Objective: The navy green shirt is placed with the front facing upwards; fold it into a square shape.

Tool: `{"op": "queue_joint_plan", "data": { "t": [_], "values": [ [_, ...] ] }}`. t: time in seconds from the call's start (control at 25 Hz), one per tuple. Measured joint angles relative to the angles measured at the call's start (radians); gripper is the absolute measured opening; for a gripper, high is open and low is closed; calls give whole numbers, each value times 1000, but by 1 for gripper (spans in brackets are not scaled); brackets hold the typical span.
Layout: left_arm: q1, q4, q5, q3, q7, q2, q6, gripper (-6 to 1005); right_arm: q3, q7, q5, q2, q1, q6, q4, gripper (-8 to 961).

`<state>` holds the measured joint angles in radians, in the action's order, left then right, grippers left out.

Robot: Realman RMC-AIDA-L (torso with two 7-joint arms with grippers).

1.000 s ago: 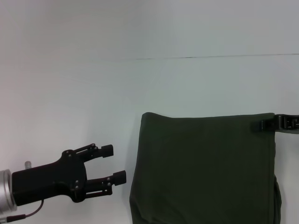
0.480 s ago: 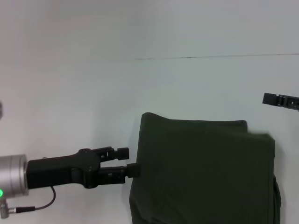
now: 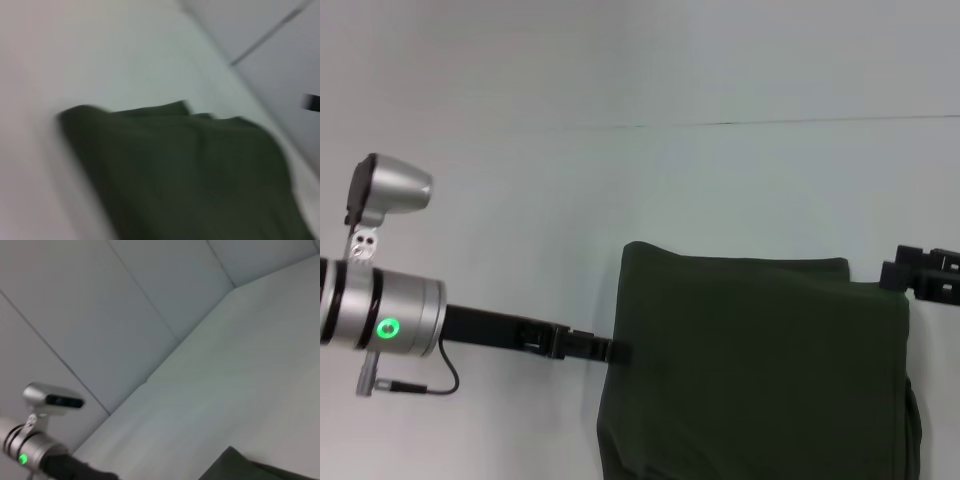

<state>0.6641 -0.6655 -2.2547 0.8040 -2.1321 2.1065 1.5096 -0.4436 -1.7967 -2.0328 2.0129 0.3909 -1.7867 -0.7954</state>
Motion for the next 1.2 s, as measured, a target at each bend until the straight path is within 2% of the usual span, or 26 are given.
{"op": "queue_joint_plan", "data": {
  "t": [0.12, 0.36, 0.6, 0.96, 1.2],
  "values": [
    [31, 7, -36, 6, -63, 2, -28, 848, -8, 57, -4, -1, -6, -19, 23, 917],
    [83, 51, -118, 20, -205, 5, -76, 848, -10, 289, -48, 5, -29, -108, 20, 916],
    [106, 72, -123, 23, -234, 10, -84, 848, -8, 440, -57, -4, -51, -128, 16, 909],
    [122, 75, -125, 32, -250, 34, -137, 847, -5, 470, -59, -3, -54, -128, 16, 905],
    [123, 75, -125, 62, -250, 38, -179, 846, -9, 464, -60, -1, -47, -130, 16, 905]
  ]
}}
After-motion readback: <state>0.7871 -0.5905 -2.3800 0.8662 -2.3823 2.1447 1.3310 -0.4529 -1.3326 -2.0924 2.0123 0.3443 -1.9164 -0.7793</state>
